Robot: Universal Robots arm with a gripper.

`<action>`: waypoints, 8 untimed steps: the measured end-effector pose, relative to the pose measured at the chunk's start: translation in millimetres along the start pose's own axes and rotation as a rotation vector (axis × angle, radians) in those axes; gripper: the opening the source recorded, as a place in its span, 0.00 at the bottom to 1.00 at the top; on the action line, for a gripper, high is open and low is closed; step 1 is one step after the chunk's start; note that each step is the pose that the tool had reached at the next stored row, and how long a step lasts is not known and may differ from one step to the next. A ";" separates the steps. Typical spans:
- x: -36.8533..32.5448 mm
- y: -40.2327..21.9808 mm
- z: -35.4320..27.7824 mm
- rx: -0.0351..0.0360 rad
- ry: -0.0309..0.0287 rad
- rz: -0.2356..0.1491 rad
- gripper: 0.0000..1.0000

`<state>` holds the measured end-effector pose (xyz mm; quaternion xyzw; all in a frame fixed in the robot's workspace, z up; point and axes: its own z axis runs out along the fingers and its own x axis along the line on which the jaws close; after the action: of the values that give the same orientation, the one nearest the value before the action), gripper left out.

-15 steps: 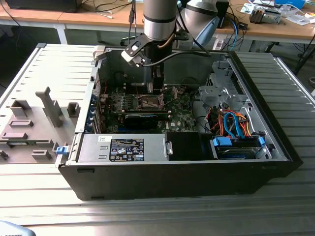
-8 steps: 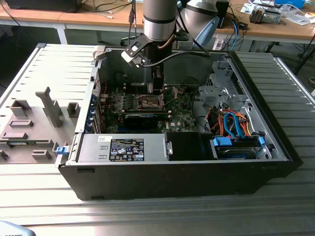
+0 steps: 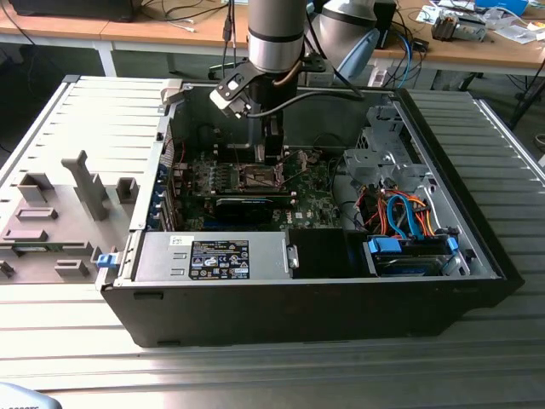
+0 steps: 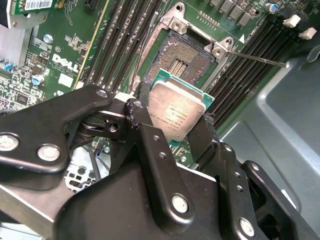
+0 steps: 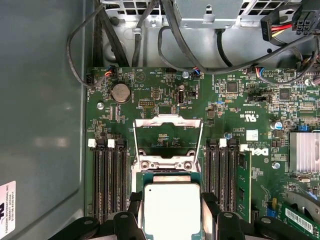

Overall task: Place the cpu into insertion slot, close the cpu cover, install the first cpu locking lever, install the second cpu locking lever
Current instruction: 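Place the cpu into insertion slot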

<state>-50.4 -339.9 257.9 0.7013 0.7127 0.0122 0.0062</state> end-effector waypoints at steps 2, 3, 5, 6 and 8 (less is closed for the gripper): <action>0.0 0.0 0.4 0.0000 -0.0001 0.000 0.55; 0.0 0.0 0.7 0.0000 0.0000 0.000 0.55; 0.0 0.0 1.0 0.0000 0.0000 0.000 0.55; 0.0 0.0 1.2 0.0000 0.0000 0.000 0.55; 0.0 -0.1 1.5 0.0000 0.0000 0.000 0.55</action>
<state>-50.4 -339.9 256.4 0.7013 0.7127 0.0122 0.0062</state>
